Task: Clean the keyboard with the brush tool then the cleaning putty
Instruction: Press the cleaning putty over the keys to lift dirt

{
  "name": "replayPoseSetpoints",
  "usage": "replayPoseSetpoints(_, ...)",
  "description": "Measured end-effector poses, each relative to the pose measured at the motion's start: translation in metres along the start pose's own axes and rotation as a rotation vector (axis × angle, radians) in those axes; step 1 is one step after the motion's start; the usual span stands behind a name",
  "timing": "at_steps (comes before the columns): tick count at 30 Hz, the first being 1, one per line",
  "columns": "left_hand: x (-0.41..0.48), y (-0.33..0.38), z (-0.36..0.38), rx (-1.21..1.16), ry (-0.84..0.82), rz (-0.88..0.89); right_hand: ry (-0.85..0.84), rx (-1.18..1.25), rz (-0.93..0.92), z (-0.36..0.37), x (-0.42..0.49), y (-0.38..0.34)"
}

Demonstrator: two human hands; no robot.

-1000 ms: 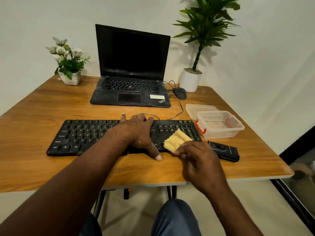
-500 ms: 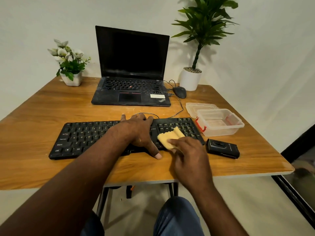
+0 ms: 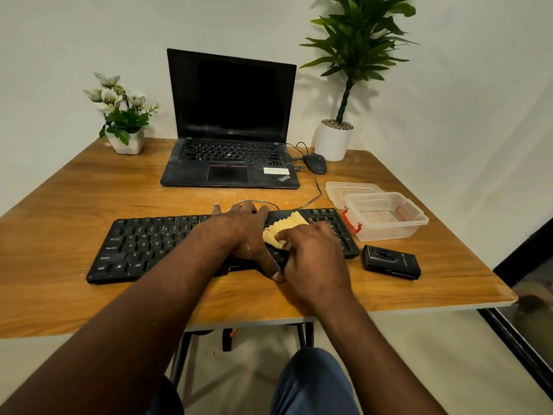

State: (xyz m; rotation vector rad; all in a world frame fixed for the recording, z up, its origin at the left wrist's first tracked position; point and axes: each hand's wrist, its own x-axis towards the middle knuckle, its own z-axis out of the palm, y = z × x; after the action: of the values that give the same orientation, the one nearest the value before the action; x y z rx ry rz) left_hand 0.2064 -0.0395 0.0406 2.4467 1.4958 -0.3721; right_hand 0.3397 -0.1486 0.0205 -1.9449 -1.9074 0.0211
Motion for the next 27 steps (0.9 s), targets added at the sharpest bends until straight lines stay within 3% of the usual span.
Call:
replayPoseSetpoints(6,0.002,0.0,0.001,-0.001,-0.018,-0.006,0.253,0.232,-0.195,0.015,-0.033,0.035)
replayPoseSetpoints(11,0.001,0.01,-0.006,0.044,-0.051,-0.041,0.356,0.297,0.009,0.01,-0.04,0.063)
replayPoseSetpoints(17,0.011,0.03,-0.013,0.0,0.009,0.106,0.332,0.245,0.033,0.011,-0.045,0.072)
replayPoseSetpoints(23,0.015,0.027,-0.008,-0.035,0.025,0.14,0.7,0.274,0.306,-0.015,-0.029,0.091)
replayPoseSetpoints(25,0.012,0.02,-0.009,-0.024,0.012,0.156,0.691,0.253,0.304,-0.02,-0.018,0.087)
replayPoseSetpoints(27,0.01,0.014,-0.01,-0.005,-0.003,0.165,0.51,0.227,0.23,-0.014,-0.007,0.074)
